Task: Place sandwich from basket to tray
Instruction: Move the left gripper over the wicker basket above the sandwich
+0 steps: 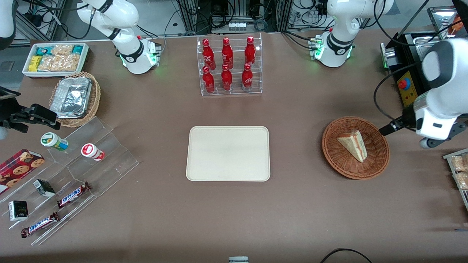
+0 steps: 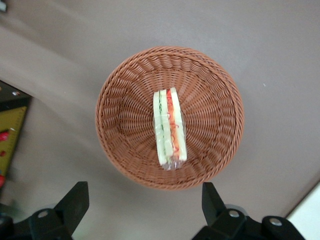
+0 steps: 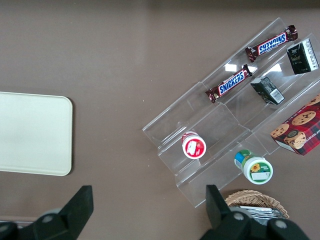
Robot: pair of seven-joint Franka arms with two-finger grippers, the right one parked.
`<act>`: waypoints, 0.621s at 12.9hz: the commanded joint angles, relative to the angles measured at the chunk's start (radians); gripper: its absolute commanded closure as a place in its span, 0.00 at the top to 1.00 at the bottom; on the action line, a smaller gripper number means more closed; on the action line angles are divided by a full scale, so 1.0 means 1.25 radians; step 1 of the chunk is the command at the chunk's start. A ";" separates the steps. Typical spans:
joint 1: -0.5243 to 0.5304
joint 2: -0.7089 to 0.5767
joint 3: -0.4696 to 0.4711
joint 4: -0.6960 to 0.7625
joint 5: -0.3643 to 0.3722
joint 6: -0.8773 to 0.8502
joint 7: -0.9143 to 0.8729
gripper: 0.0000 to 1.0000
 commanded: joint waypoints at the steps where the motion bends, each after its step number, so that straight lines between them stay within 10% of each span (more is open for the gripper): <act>1: 0.001 -0.017 -0.005 -0.091 0.011 0.093 -0.109 1.00; 8: -0.044 0.037 -0.009 -0.230 0.013 0.327 -0.312 1.00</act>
